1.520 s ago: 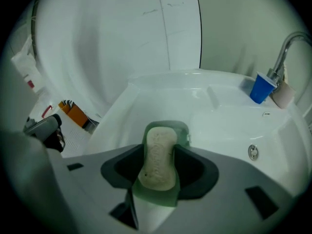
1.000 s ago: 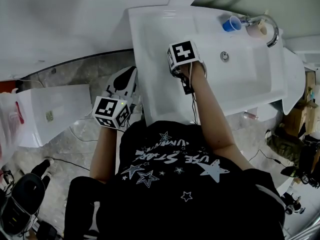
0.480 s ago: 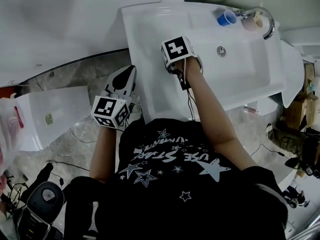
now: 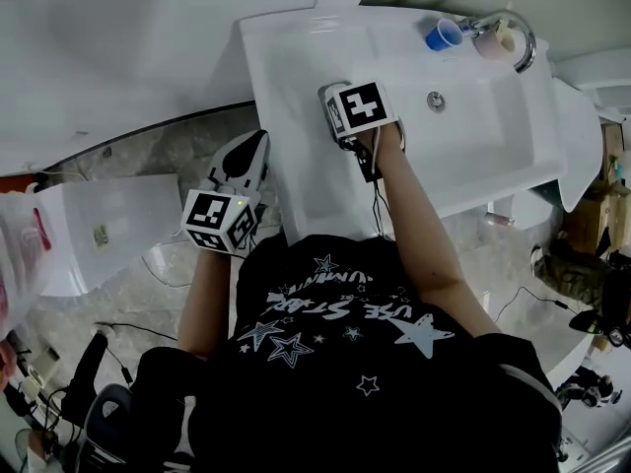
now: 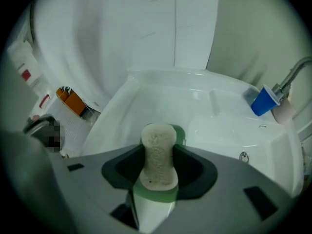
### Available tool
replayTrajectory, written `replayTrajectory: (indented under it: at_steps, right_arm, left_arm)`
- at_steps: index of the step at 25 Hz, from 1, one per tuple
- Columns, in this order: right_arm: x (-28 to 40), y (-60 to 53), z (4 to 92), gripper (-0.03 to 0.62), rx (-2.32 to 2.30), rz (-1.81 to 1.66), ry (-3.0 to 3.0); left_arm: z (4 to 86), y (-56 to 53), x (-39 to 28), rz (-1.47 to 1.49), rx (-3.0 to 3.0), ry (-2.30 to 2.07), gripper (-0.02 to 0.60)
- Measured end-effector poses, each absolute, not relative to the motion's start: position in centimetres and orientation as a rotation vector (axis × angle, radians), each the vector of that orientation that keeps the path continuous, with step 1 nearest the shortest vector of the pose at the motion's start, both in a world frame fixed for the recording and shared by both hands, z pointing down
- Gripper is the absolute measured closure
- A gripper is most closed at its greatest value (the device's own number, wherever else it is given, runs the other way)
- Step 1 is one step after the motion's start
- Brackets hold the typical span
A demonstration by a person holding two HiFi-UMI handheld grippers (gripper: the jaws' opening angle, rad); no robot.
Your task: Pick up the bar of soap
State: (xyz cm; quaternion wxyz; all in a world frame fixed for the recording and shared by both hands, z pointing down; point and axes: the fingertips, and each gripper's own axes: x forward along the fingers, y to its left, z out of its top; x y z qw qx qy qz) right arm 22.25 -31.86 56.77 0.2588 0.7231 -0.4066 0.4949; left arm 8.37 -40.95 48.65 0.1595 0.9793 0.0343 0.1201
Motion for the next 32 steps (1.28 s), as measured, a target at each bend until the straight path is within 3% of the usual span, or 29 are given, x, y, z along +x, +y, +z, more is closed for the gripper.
replayTrajectory:
  at_steps: [11, 32]
  right_arm:
    - [21.1, -29.8, 49.0, 0.404, 2.208, 1.224, -1.534]
    - [19.6, -18.9, 39.4, 0.405, 2.169, 0.807, -2.274]
  left_arm:
    - [45.7, -38.2, 6.9, 0.316, 2.850, -0.006, 0.572]
    - [42.7, -23.4, 6.5, 0.316, 2.882, -0.260, 0.572]
